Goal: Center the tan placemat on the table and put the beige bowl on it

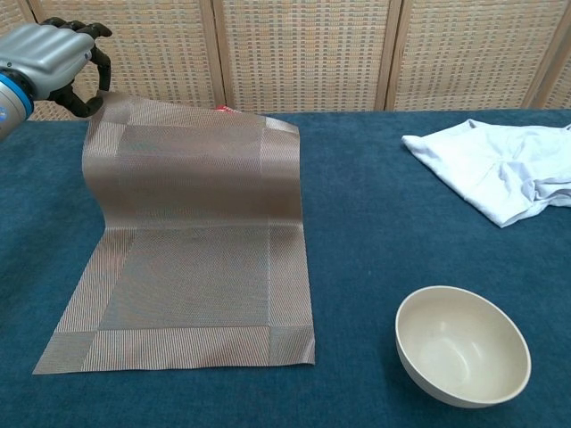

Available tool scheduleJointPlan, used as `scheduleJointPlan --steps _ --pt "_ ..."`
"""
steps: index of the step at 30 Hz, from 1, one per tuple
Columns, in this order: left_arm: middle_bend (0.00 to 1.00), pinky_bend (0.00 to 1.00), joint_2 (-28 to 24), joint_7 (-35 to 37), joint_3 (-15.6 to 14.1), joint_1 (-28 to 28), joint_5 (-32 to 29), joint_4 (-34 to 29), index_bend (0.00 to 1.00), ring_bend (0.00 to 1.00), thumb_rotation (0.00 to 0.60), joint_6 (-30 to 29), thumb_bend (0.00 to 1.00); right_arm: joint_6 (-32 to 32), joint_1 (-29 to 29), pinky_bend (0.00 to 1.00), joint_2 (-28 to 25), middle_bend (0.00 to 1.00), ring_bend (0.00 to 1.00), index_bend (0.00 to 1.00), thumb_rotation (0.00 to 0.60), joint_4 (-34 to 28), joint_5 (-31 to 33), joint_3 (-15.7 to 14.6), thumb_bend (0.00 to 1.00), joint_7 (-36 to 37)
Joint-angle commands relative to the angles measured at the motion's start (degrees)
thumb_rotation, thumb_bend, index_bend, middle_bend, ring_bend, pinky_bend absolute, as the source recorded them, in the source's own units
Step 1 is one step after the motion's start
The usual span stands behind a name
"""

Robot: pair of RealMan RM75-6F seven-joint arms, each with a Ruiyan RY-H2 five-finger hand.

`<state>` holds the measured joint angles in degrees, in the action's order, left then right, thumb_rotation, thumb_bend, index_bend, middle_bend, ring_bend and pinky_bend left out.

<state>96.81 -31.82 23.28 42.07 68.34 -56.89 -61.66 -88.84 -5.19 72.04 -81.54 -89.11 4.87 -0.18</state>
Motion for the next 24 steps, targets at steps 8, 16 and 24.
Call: scheduleJointPlan --steps 8,16,24 --pt "0.00 0.00 2.4 5.4 -2.6 1.5 1.1 5.9 0.00 0.00 0.600 -1.6 0.20 0.5 -0.3 0.00 0.2 0.00 0.00 0.13 0.600 0.2 -0.4 -0.5 0.12 -0.1" --pt "0.00 0.00 -2.4 11.7 -5.1 -3.6 2.8 -2.7 0.00 0.00 0.600 -6.1 0.20 0.6 -0.3 0.00 0.1 0.00 0.00 0.13 0.600 -0.1 -0.8 -1.0 0.12 -0.2" --pt "0.00 0.00 -12.5 12.4 -11.0 -12.8 4.4 -19.7 0.00 0.00 0.600 -11.6 0.20 0.9 -0.3 0.00 0.1 0.00 0.00 0.14 0.600 -0.8 -2.0 -2.1 0.12 -0.5"
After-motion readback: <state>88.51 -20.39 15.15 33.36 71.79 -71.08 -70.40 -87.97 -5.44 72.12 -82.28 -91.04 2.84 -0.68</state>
